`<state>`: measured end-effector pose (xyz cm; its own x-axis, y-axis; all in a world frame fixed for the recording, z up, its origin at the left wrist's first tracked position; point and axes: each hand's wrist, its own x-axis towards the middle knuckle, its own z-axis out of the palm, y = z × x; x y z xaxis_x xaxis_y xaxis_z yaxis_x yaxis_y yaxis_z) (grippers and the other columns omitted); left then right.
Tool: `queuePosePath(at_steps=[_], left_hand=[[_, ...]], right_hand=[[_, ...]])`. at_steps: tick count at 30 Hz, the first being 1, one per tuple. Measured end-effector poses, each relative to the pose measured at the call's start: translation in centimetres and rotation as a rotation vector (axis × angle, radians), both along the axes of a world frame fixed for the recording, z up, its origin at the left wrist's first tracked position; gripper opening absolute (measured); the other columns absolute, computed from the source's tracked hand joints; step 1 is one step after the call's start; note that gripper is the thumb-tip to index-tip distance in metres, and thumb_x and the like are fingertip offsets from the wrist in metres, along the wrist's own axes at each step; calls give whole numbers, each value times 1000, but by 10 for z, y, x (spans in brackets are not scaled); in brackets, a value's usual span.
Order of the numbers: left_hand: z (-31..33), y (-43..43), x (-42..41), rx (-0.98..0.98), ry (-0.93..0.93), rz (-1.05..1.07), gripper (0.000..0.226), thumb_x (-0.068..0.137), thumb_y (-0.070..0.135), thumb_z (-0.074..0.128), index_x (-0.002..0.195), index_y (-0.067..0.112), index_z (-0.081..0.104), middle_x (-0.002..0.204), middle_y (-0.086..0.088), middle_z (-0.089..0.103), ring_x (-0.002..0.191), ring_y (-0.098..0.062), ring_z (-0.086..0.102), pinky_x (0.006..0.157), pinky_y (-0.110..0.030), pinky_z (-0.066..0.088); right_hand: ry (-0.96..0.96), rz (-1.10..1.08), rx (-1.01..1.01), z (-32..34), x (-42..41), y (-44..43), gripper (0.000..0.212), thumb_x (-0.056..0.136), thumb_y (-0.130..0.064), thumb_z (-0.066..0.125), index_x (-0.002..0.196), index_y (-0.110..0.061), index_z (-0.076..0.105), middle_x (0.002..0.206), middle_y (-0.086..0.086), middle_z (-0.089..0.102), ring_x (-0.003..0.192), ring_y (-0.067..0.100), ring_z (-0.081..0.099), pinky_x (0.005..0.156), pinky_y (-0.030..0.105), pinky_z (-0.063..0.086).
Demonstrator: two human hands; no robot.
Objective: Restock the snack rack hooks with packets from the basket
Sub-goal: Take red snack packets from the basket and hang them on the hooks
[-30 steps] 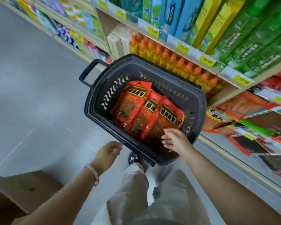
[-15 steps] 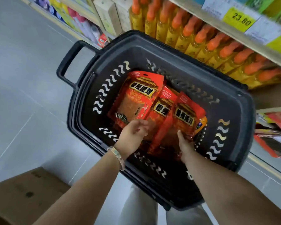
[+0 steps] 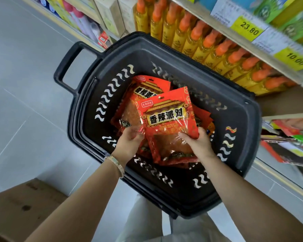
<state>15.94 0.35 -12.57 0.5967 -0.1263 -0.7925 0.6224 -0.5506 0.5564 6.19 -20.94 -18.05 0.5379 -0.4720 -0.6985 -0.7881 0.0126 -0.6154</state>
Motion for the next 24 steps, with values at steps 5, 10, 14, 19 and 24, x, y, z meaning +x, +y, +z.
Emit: queuePosePath(at_steps=[5, 10, 14, 19, 24], left_hand=[[7, -6, 4, -200, 36, 44, 64, 73, 51, 71, 128, 28, 46, 114, 16, 64, 106, -5, 60, 94, -32, 46], [0, -9, 0, -337, 254, 217, 51, 71, 45, 73, 114, 19, 60, 109, -5, 70, 99, -27, 68, 89, -45, 51], [-12, -6, -4, -145, 33, 214, 6, 88, 38, 62, 91, 33, 64, 87, 10, 71, 80, -11, 69, 64, -23, 53], [-17, -5, -2, -65, 34, 244, 23, 90, 37, 59, 111, 28, 59, 97, 8, 70, 86, -11, 68, 66, -25, 54], [-16, -2, -1, -150, 24, 251, 11, 91, 32, 59, 101, 28, 62, 99, 3, 71, 91, -16, 69, 78, -35, 57]], right_hand=[[-64, 87, 277, 41, -1, -8, 70, 49, -70, 76, 110, -39, 61, 103, -20, 69, 95, -2, 64, 89, 28, 48], [-15, -49, 543, 33, -2, 4, 84, 53, -69, 77, 127, -37, 52, 136, -19, 50, 125, 7, 46, 107, 41, 35], [140, -393, 256, -7, -5, 8, 51, 88, -49, 58, 129, -19, 48, 134, 2, 51, 115, 19, 51, 99, 39, 41], [379, -484, 132, -50, -13, 13, 86, 79, -45, 71, 147, -20, 25, 145, 9, 40, 130, 32, 42, 105, 46, 36], [334, -307, 109, -67, -3, 5, 124, 60, -56, 81, 150, -28, 0, 156, 5, 21, 140, 31, 27, 113, 49, 27]])
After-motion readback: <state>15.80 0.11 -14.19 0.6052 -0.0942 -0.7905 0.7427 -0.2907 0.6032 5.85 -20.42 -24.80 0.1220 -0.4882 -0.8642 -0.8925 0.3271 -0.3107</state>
